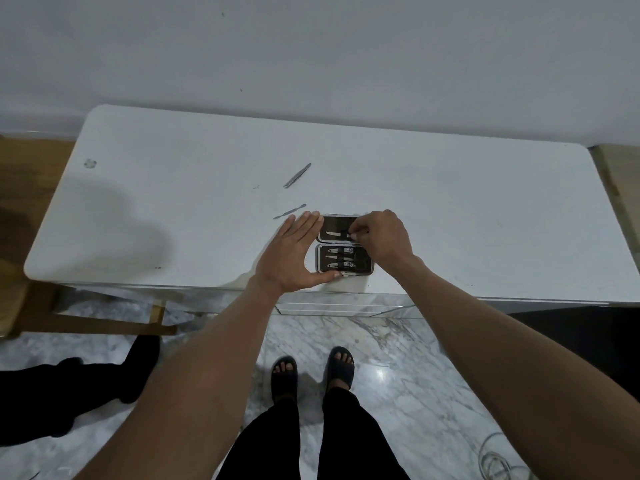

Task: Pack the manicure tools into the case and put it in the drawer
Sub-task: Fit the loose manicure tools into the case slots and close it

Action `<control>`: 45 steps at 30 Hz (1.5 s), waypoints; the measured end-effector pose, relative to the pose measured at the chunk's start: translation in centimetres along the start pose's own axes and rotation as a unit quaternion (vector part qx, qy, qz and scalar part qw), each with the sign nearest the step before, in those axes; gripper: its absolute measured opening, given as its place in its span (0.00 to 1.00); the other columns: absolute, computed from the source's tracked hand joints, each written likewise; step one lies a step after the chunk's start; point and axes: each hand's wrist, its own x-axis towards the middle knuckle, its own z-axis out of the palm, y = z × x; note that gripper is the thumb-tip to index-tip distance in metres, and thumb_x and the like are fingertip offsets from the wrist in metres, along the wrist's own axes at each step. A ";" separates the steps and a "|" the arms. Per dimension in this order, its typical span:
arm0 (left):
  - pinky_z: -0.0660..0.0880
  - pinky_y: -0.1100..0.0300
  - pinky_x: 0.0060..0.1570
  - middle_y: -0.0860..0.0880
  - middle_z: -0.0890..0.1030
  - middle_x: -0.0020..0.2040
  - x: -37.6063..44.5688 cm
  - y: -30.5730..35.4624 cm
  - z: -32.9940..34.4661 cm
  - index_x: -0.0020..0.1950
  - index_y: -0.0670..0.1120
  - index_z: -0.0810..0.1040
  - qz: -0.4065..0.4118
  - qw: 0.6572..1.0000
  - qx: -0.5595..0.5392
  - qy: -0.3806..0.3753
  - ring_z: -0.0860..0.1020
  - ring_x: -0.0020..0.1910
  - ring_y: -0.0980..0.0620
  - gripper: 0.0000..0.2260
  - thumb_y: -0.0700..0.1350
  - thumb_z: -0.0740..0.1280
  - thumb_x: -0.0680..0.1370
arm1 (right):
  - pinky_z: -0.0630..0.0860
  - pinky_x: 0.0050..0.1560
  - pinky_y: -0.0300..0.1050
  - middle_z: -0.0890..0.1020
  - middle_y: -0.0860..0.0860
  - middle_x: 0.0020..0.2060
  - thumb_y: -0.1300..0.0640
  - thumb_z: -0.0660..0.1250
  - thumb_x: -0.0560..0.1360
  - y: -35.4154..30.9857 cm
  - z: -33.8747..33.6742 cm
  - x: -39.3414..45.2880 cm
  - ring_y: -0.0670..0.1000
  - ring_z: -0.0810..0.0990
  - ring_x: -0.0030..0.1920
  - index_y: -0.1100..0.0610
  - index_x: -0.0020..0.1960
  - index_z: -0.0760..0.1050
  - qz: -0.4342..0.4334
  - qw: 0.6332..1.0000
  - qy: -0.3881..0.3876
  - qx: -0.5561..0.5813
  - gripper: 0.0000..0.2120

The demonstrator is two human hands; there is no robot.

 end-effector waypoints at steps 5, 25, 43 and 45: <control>0.53 0.47 0.82 0.46 0.61 0.83 0.0 -0.1 0.1 0.82 0.41 0.61 0.002 1.000 -0.005 0.007 0.56 0.83 0.51 0.52 0.76 0.65 0.71 | 0.76 0.46 0.46 0.85 0.51 0.43 0.58 0.69 0.72 0.3 -1.0 1.0 0.52 0.80 0.48 0.50 0.47 0.85 0.008 1.000 0.000 0.014 0.08; 0.54 0.41 0.81 0.42 0.64 0.81 -0.1 -0.4 0.1 0.80 0.37 0.65 0.029 0.999 -0.025 0.010 0.58 0.82 0.48 0.51 0.74 0.66 0.71 | 0.78 0.50 0.46 0.86 0.49 0.43 0.56 0.72 0.71 0.9 -1.4 5.9 0.50 0.82 0.47 0.51 0.46 0.85 -0.011 0.999 -0.033 0.015 0.05; 0.51 0.42 0.82 0.39 0.63 0.81 0.3 -0.7 0.2 0.81 0.36 0.62 0.047 0.998 -0.033 0.002 0.58 0.82 0.43 0.52 0.70 0.73 0.70 | 0.76 0.51 0.46 0.85 0.49 0.45 0.53 0.72 0.71 -6.2 0.5 12.9 0.53 0.79 0.52 0.48 0.50 0.84 -0.094 0.995 -0.014 0.032 0.08; 0.54 0.39 0.81 0.39 0.63 0.81 0.2 -0.8 0.4 0.80 0.35 0.63 0.044 0.998 -0.051 0.016 0.59 0.82 0.42 0.52 0.69 0.74 0.70 | 0.75 0.51 0.45 0.85 0.50 0.47 0.54 0.72 0.72 -6.9 1.0 13.8 0.54 0.79 0.54 0.49 0.51 0.84 -0.120 0.993 -0.015 0.016 0.09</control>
